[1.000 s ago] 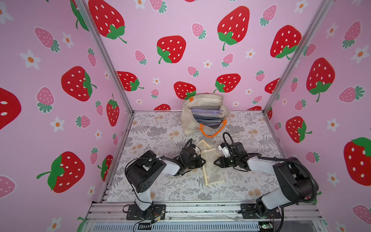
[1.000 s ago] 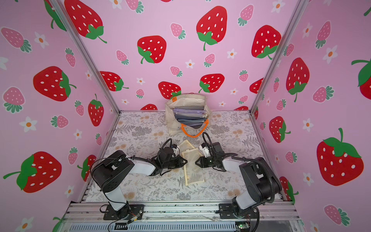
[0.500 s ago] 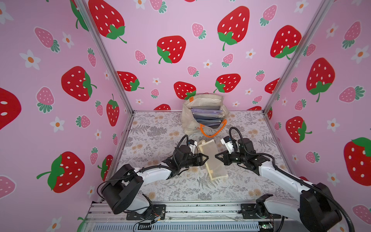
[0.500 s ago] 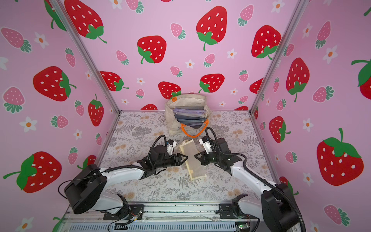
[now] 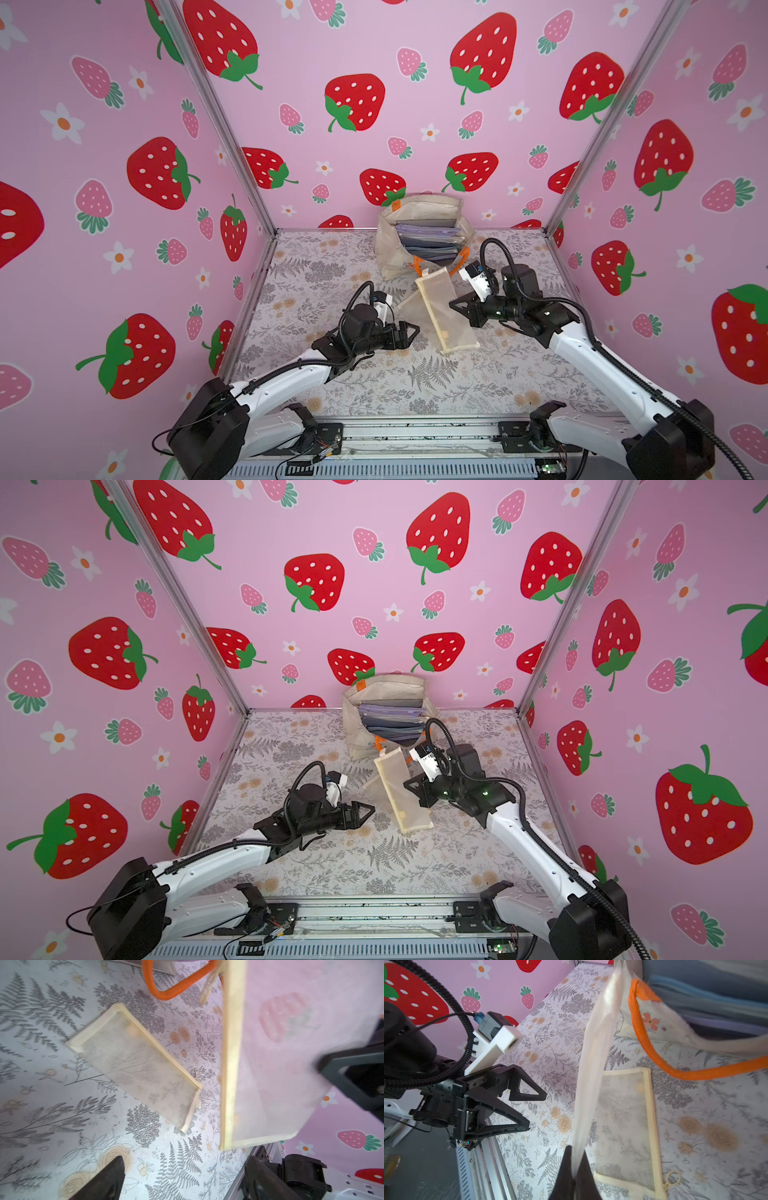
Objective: Put the pencil pouch into the canvas bag
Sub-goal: Pick up the pencil pouch, then place the pencil pouch in the canvas bag.
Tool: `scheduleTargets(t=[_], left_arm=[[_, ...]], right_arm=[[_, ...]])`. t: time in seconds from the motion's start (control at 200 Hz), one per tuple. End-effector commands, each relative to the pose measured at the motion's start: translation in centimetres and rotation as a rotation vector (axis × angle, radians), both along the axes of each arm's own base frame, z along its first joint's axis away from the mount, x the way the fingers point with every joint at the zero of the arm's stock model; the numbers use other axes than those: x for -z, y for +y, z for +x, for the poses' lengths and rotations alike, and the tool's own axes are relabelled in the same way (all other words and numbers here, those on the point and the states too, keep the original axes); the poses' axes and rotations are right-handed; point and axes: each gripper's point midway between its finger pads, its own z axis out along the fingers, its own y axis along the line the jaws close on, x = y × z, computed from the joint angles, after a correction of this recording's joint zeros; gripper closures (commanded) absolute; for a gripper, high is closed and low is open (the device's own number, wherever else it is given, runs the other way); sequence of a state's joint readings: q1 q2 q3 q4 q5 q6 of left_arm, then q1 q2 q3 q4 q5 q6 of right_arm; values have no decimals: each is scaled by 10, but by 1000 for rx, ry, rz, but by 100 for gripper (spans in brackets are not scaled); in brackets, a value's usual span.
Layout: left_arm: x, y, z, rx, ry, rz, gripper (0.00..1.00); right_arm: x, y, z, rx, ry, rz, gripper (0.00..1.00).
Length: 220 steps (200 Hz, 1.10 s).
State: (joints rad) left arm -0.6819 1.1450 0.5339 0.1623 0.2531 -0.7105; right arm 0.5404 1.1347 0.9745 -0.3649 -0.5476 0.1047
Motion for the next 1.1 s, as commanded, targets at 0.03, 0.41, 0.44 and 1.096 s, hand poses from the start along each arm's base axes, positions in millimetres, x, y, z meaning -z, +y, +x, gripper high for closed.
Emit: scheduleTargets(t=[0.03,0.41,0.44,1.096], left_arm=[[13,22,-3,-42,24,58,7],[21,36,-1,-76,54,58,8],[21,36,0,-77,54,55,8],[19,46,33,-112,74,-8,9]], right_arm=[[-35,-6,17,-33,-175,-122,100],[-141,7,148,-14,-612,-273,100],[-146,10,157,-22,-640,-286,100],[-71,55,290,-258,-887,-541,100]])
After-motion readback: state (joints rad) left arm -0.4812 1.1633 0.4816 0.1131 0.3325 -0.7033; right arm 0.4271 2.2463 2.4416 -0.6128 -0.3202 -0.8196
